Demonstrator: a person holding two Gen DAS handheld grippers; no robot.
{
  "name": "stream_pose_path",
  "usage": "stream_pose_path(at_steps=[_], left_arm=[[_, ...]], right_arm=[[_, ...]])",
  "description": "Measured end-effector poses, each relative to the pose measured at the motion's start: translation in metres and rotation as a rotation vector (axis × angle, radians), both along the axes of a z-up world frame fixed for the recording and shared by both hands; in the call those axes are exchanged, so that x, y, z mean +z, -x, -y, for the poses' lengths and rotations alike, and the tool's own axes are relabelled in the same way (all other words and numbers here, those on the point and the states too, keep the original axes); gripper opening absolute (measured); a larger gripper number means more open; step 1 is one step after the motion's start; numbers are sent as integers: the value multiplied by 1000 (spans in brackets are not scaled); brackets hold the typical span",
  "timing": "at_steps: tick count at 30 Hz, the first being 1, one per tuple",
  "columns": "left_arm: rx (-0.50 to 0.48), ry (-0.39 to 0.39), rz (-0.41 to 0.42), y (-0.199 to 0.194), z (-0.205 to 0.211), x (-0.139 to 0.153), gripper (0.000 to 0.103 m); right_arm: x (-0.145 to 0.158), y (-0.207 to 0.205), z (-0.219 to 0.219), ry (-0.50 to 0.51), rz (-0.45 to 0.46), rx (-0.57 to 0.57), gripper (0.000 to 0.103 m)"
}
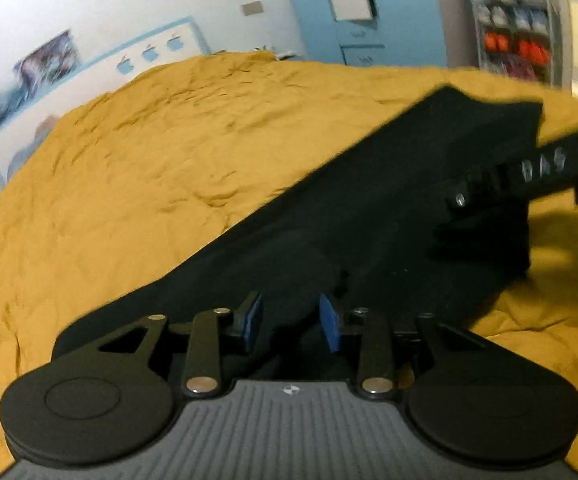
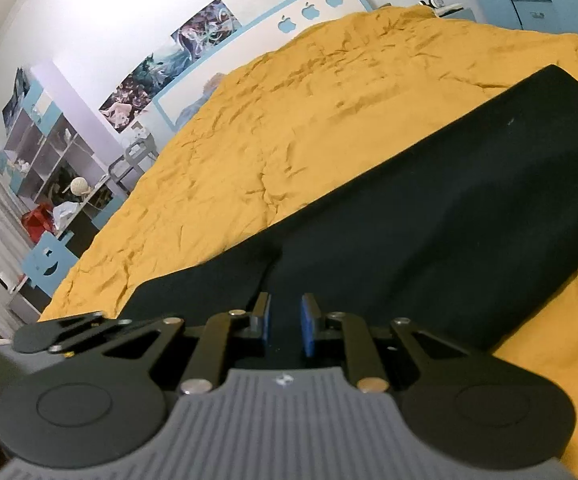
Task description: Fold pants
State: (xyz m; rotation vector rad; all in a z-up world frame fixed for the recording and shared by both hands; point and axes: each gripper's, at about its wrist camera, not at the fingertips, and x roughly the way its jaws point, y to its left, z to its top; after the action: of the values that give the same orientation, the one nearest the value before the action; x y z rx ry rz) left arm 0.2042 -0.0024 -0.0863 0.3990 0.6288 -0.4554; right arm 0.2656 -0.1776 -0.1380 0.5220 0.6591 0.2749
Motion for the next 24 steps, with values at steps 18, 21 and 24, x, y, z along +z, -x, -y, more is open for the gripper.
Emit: stream_pose_path(at_steps=[18, 21, 24], left_arm=[[720, 615, -147, -9, -238, -2, 67], [758, 634, -163, -13, -244, -9, 68], [801, 690, -199, -20, -251, -19, 68]], right_arm=[[-15, -40, -49, 0, -112, 53, 49], [-21, -50, -54, -30, -140, 41, 49], [-23, -57, -62, -45, -149, 77, 27]])
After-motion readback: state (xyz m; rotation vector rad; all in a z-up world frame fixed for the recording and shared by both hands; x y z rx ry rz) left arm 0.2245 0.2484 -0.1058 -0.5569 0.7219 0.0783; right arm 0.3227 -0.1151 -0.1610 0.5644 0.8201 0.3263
